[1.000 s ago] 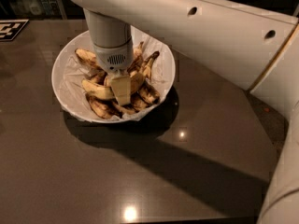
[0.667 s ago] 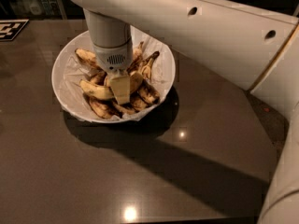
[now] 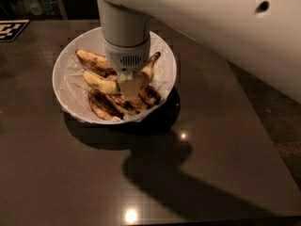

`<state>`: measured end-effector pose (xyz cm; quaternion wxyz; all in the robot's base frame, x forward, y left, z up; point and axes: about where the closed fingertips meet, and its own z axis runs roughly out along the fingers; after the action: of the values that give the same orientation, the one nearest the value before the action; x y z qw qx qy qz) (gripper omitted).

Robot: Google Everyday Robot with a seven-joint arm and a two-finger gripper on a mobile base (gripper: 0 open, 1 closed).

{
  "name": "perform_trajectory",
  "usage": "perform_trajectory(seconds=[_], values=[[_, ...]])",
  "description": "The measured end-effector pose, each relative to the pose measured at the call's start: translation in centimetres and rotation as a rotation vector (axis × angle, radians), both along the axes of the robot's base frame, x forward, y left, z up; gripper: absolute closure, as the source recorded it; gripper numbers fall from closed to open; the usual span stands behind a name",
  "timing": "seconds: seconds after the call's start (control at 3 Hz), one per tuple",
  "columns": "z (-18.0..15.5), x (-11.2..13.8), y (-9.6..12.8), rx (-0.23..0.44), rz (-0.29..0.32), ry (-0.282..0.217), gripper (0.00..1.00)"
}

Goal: Pick banana from white bowl

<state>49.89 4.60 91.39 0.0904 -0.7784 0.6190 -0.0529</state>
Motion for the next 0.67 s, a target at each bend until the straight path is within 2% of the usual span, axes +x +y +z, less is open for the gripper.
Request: perform_trajectory(seconds=[0.33, 0.67], values=[[2.7, -2.6, -1.0, 0.024, 0.016, -0.062, 1.00], [6.3, -7.3, -2.4, 0.034, 0.033, -0.122, 1.00]])
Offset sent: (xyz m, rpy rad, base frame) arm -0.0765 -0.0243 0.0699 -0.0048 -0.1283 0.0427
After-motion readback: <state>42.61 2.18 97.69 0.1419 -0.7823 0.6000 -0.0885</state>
